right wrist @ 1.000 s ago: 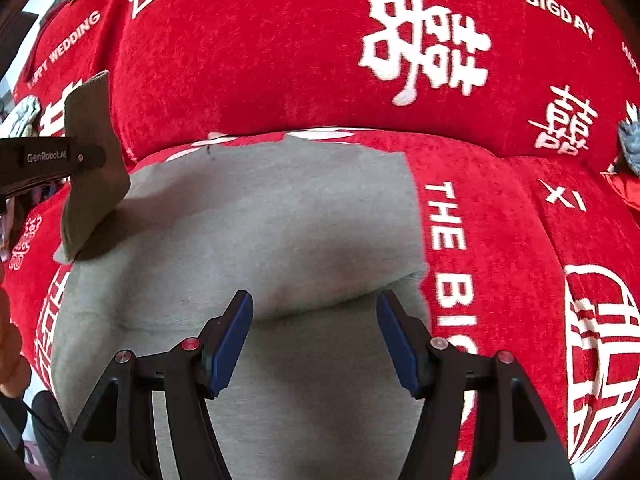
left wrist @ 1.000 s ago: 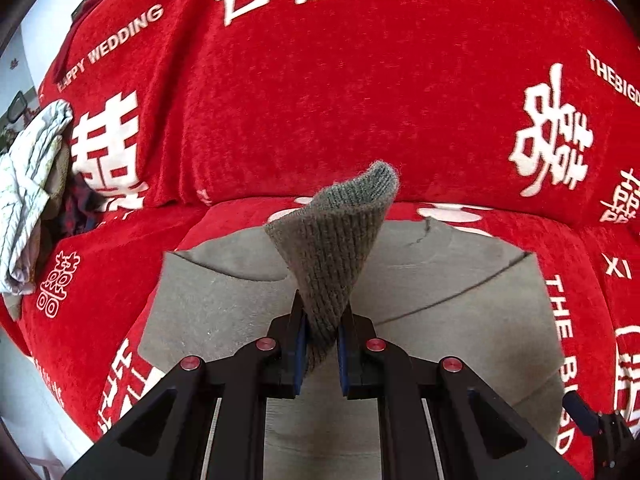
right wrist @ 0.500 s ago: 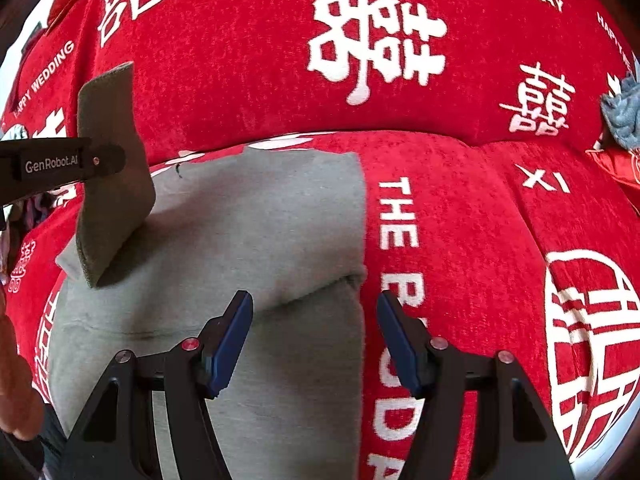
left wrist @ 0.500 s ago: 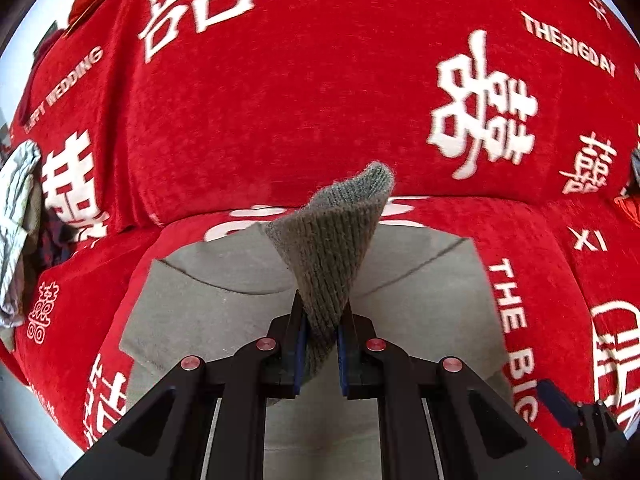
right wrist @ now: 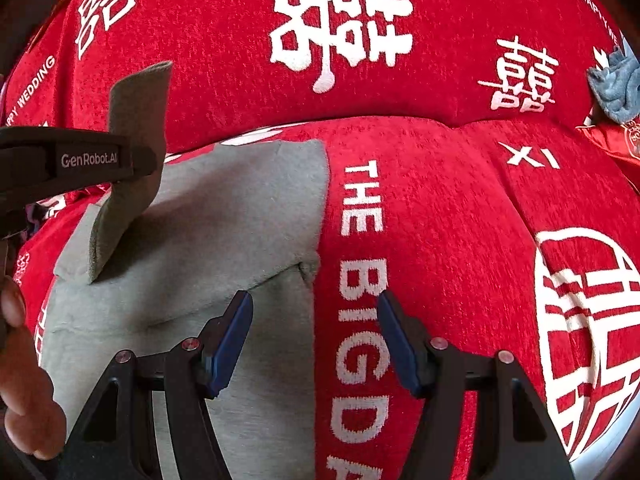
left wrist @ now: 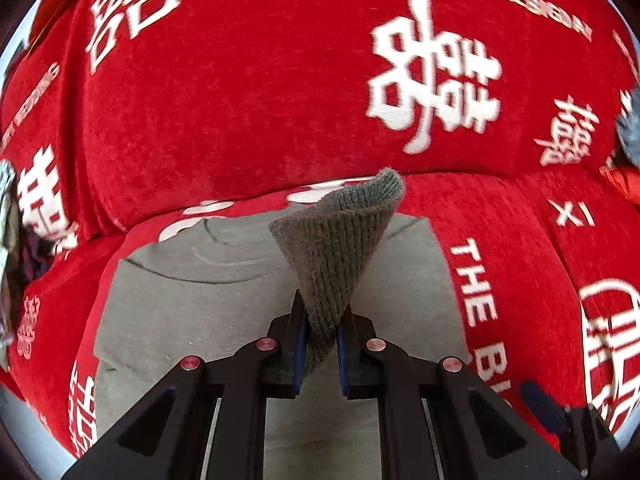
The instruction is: Fold small clothes
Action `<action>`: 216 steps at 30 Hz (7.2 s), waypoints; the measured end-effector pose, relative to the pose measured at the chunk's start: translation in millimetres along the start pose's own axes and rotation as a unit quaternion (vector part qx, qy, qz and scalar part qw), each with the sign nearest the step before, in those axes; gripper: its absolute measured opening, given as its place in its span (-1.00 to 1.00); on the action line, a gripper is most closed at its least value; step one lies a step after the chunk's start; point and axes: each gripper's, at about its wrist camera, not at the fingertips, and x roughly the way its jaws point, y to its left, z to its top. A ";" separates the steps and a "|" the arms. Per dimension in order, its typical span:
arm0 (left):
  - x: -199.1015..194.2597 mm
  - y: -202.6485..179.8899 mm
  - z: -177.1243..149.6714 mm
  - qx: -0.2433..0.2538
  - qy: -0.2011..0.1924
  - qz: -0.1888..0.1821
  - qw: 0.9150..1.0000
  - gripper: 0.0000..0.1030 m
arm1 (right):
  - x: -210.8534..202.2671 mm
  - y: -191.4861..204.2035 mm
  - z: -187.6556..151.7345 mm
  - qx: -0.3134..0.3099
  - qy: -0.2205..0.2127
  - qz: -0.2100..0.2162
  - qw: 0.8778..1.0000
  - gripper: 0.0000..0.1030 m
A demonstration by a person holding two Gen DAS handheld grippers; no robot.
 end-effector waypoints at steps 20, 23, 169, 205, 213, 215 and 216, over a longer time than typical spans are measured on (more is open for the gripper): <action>56.3 7.8 -29.6 -0.039 0.077 -0.145 0.986 -0.67 | 7.5 -9.6 0.4 0.009 0.016 -0.008 1.000 0.32; 65.3 13.8 -33.0 -0.053 0.088 -0.174 0.979 0.37 | 8.9 -9.0 0.6 0.011 0.018 -0.007 1.000 0.32; -50.5 253.1 -317.4 -0.180 0.065 -0.146 0.971 -0.68 | -89.1 38.2 -202.5 -0.053 0.022 0.064 0.996 -0.77; -53.3 260.8 -316.5 -0.270 0.057 -0.176 0.945 0.98 | -90.2 12.9 -131.6 -0.011 -0.043 0.105 0.993 0.33; -48.1 203.8 -314.1 -0.185 0.077 -0.175 0.964 0.12 | -59.1 17.1 -131.8 -0.032 0.014 0.157 0.987 0.11; -52.0 207.4 -313.5 -0.186 0.073 -0.164 0.966 -0.39 | -56.1 28.1 -134.1 -0.059 0.017 0.151 0.987 -0.65; -52.5 210.6 -313.1 -0.189 0.072 -0.167 0.965 -0.65 | -56.2 31.0 -134.7 -0.059 0.019 0.158 0.986 -0.85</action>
